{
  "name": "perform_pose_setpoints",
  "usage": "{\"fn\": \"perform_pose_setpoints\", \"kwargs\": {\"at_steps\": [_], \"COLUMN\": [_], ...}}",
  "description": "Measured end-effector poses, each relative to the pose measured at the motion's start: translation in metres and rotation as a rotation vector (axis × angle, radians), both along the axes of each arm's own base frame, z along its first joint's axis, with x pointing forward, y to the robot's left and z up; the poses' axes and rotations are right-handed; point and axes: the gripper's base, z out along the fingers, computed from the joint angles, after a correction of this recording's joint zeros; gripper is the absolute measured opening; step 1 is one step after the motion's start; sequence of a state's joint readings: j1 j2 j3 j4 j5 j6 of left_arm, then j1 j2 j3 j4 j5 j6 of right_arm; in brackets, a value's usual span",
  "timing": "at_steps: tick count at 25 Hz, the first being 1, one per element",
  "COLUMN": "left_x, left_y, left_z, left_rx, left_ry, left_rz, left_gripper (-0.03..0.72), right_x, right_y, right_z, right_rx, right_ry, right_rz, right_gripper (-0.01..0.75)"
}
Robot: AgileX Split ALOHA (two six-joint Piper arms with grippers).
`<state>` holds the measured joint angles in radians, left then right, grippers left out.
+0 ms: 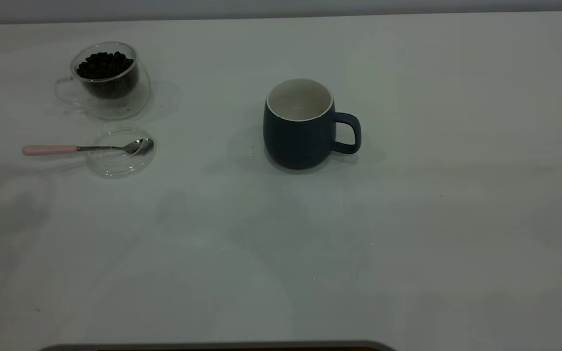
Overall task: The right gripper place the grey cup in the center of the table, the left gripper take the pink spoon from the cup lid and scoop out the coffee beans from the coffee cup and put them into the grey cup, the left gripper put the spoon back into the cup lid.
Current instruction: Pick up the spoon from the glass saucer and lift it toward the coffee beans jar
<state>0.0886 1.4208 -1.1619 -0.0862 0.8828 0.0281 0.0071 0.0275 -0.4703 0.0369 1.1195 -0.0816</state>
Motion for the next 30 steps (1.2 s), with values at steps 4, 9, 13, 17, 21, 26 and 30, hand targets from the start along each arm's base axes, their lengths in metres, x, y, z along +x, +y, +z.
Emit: {"fn": "perform_pose_setpoints", "kwargs": {"at_steps": [4, 9, 13, 17, 21, 26, 30], "left_x": [0.020, 0.040, 0.050, 0.057, 0.062, 0.064, 0.063], "left_y": [0.027, 0.060, 0.082, 0.095, 0.101, 0.100, 0.101], "left_z": [-0.024, -0.071, -0.113, -0.150, -0.187, -0.227, -0.257], "left_rx": [-0.113, -0.329, -0.442, -0.519, -0.588, -0.636, -0.668], "left_ry": [0.059, 0.098, 0.122, 0.131, 0.128, 0.147, 0.178], "left_rz": [0.010, -0.027, -0.025, -0.033, -0.051, -0.055, -0.048], "left_gripper": [0.681, 0.681, 0.681, 0.681, 0.681, 0.681, 0.681], "right_x": [0.000, 0.000, 0.000, 0.000, 0.000, 0.000, 0.000], "right_y": [0.000, 0.000, 0.000, 0.000, 0.000, 0.000, 0.000], "right_z": [0.000, 0.000, 0.000, 0.000, 0.000, 0.000, 0.000], "right_rx": [0.000, 0.000, 0.000, 0.000, 0.000, 0.000, 0.000], "right_ry": [0.000, 0.000, 0.000, 0.000, 0.000, 0.000, 0.000], "right_rz": [0.000, 0.000, 0.000, 0.000, 0.000, 0.000, 0.000], "right_gripper": [0.588, 0.588, 0.588, 0.588, 0.588, 0.588, 0.588]}}
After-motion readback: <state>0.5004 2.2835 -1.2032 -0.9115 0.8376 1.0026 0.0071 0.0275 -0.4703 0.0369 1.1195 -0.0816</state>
